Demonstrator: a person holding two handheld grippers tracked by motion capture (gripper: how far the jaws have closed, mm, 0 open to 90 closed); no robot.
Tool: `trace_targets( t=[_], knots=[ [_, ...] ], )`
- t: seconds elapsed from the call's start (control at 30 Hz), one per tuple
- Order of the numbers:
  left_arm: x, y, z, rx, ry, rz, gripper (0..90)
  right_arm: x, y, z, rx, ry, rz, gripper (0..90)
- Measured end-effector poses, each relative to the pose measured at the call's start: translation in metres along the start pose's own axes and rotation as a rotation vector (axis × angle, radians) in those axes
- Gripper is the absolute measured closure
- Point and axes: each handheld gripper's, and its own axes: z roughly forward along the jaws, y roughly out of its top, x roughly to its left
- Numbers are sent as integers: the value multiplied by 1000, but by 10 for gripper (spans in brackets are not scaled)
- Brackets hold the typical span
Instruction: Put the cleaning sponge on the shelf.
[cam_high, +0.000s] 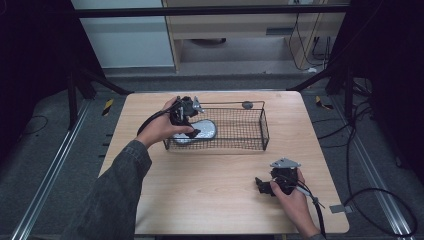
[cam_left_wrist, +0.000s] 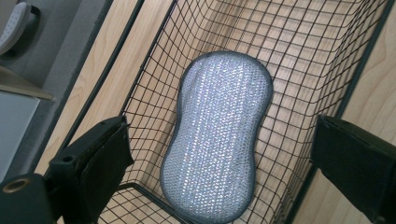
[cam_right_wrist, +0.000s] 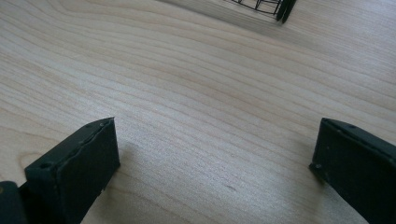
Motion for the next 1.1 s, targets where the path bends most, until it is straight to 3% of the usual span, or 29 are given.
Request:
trace_targets(
  t=[0.3, 0.37, 0.47, 0.77, 1.1],
  knots=[
    [-13, 4, -14, -51, -22, -144, 44, 0, 0, 0, 1, -1, 1, 7],
    [-17, 5, -16, -52, -18, -150, 44, 0, 0, 0, 1, -1, 2, 7],
    [-24, 7, -20, -17, -18, -157, 52, 0, 0, 0, 0, -1, 0, 7],
    [-40, 8, -30, -61, 2, -181, 51, 0, 0, 0, 0, 0, 2, 7],
    [-57, 9, -43, -101, 19, -178, 42, 0, 0, -1, 2, 3, 1, 7]
  ],
)
